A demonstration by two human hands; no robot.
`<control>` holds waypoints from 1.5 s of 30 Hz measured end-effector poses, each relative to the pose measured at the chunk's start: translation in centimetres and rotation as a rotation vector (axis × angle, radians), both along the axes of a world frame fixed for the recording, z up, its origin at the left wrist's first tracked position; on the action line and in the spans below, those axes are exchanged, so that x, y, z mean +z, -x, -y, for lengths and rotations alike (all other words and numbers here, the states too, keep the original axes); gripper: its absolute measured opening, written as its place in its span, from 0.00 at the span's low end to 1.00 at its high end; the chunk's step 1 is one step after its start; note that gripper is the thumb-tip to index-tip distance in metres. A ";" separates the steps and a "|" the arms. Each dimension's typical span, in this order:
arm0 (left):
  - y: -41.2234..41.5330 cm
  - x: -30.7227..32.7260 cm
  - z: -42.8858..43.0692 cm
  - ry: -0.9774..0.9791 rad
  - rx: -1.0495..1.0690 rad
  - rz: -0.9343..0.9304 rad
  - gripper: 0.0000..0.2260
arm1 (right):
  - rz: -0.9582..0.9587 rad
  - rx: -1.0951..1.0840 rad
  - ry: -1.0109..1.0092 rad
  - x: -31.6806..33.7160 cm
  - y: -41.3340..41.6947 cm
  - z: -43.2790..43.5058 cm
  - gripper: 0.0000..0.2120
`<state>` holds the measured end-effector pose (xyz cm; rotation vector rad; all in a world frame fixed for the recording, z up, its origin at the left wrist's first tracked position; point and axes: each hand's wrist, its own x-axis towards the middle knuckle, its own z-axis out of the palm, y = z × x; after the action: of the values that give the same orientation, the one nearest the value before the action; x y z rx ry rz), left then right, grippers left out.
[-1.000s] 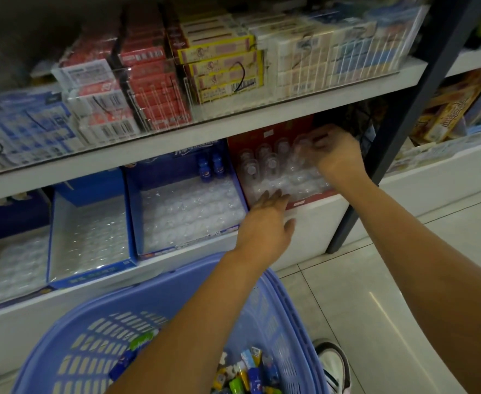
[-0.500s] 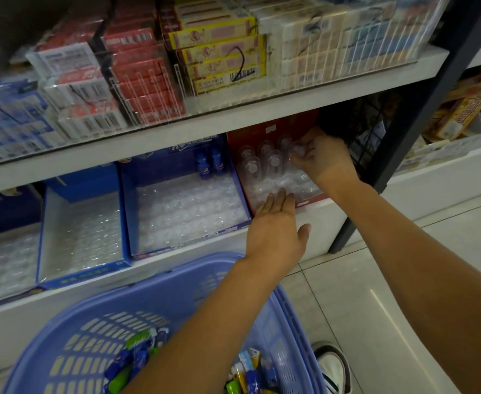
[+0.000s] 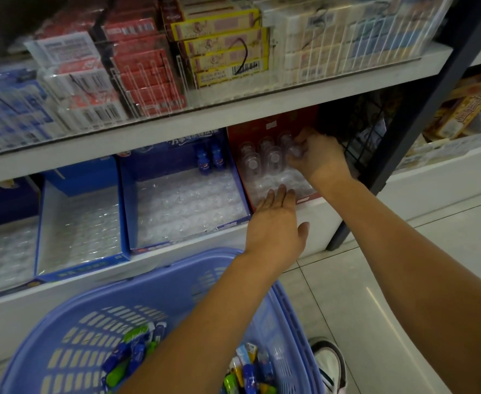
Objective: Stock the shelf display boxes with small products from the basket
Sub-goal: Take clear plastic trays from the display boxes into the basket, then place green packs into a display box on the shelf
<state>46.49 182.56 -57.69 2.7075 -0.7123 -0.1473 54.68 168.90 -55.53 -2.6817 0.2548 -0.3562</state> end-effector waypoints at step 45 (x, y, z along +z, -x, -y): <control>12.8 -22.7 -23.5 -0.361 -0.114 -0.364 0.20 | -1.310 0.389 0.182 -18.8 18.8 -19.1 0.15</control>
<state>33.73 206.09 -80.42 2.8466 -0.7863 -0.8464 35.90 188.01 -74.37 -2.6086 0.0433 1.5673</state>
